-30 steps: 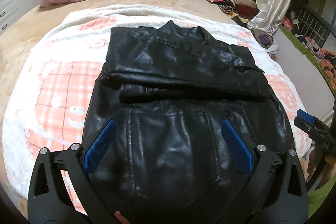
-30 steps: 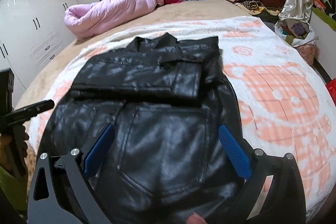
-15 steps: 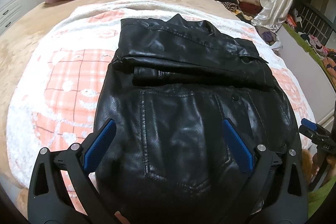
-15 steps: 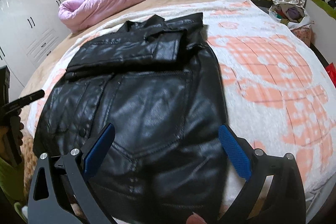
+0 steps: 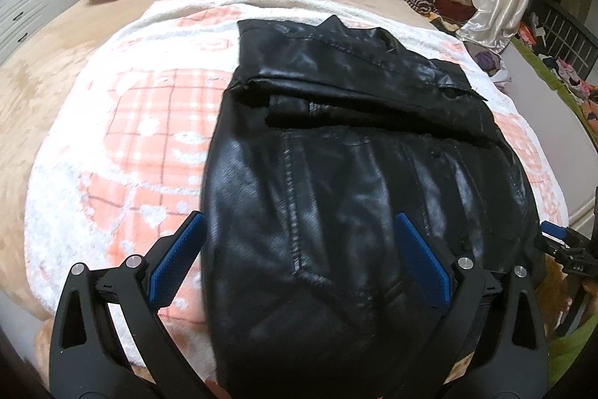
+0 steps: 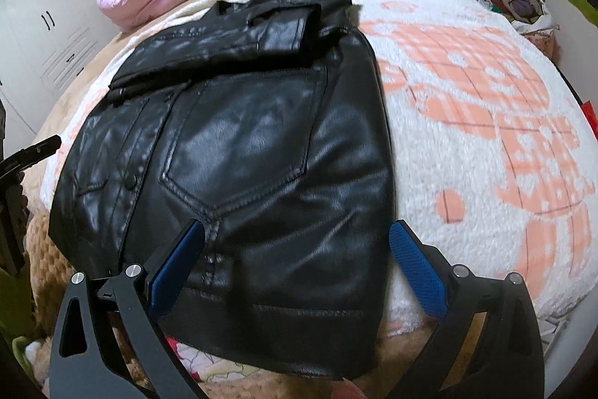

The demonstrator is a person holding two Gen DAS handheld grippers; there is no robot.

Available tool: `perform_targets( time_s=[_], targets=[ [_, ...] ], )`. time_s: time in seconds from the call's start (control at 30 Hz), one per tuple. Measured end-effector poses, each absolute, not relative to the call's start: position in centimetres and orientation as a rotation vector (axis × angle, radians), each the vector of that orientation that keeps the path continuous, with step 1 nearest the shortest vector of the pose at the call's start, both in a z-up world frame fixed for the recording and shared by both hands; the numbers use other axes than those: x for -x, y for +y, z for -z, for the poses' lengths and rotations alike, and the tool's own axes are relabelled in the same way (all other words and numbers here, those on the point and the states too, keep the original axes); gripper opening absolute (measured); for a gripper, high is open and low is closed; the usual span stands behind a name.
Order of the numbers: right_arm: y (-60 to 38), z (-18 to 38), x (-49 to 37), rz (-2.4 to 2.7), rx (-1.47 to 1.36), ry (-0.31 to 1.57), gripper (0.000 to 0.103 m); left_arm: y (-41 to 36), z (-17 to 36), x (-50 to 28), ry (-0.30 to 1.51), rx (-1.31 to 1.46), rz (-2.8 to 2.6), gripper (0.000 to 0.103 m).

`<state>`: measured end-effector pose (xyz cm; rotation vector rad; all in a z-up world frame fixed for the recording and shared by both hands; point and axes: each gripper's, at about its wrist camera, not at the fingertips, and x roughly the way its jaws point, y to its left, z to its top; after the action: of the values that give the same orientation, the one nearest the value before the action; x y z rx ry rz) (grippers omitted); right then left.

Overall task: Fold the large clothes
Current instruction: 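Move both grippers to the jacket hem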

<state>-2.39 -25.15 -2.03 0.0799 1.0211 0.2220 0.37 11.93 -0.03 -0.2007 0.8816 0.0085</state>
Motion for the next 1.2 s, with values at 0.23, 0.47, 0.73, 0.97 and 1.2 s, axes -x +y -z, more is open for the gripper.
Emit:
perform_targets(
  time_s=[0.23, 0.47, 0.73, 0.97, 1.2],
  targets=[
    [-25.4, 3.0, 2.8, -0.223, -0.084, 1.074, 0.098, 13.8, 0.9, 1.3, 0.898, 0.229, -0.032, 0.093],
    [-25.8, 4.0, 3.6, -0.239, -0.092, 1.118, 0.098, 15.3, 1.8, 3.1, 0.907, 0.269, -0.032, 0.093],
    [-26.7, 4.4, 4.7, -0.276, -0.114, 1.131, 0.097, 15.9, 2.6, 5.2, 0.928, 0.291, 0.017, 0.093],
    [-27.9, 5.0, 5.2, -0.341, -0.132, 1.127, 0.074, 15.9, 3.9, 7.1, 0.960, 0.364, 0.076, 0.082],
    [-30.2, 4.2, 5.5, -0.335, -0.249, 1.078, 0.028, 15.1, 6.1, 8.3, 1.025, 0.451, 0.126, 0.082]
  ],
)
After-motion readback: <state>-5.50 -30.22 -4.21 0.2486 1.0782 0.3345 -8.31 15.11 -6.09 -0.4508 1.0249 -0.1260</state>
